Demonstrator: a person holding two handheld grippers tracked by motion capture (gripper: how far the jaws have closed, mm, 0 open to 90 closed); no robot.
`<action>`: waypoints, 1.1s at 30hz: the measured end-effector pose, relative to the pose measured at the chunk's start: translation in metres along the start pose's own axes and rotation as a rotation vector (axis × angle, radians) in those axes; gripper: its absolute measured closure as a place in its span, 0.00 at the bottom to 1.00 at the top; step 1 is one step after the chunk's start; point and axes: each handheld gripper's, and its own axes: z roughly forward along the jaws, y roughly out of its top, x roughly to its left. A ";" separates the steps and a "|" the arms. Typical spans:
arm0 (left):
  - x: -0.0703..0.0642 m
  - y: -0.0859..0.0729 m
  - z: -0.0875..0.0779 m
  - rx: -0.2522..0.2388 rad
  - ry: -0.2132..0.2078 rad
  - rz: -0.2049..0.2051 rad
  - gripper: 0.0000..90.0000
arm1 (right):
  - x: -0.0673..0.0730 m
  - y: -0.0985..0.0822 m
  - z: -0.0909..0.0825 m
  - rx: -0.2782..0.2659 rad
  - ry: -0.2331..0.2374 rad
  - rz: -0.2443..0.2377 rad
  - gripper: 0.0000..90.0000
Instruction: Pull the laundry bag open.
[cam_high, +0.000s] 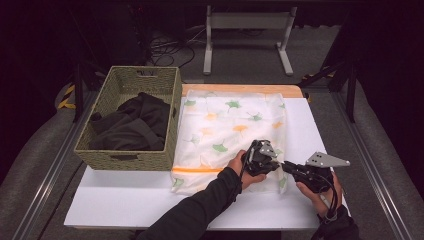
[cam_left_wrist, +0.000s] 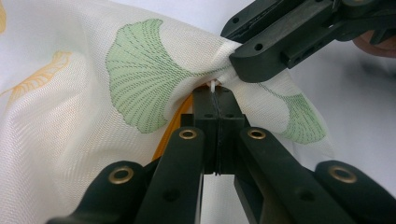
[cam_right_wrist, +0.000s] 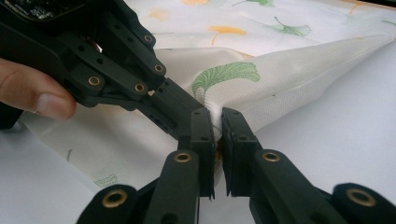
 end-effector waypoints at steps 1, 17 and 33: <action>0.000 0.000 0.000 0.006 -0.001 -0.001 1.00 | 0.000 0.000 0.000 0.001 -0.001 -0.001 0.94; 0.001 -0.002 -0.002 0.015 -0.012 -0.027 1.00 | 0.004 0.001 0.000 0.014 -0.013 -0.026 0.94; 0.008 -0.014 -0.015 0.062 0.001 -0.065 1.00 | 0.000 0.000 -0.005 0.020 -0.048 -0.027 0.94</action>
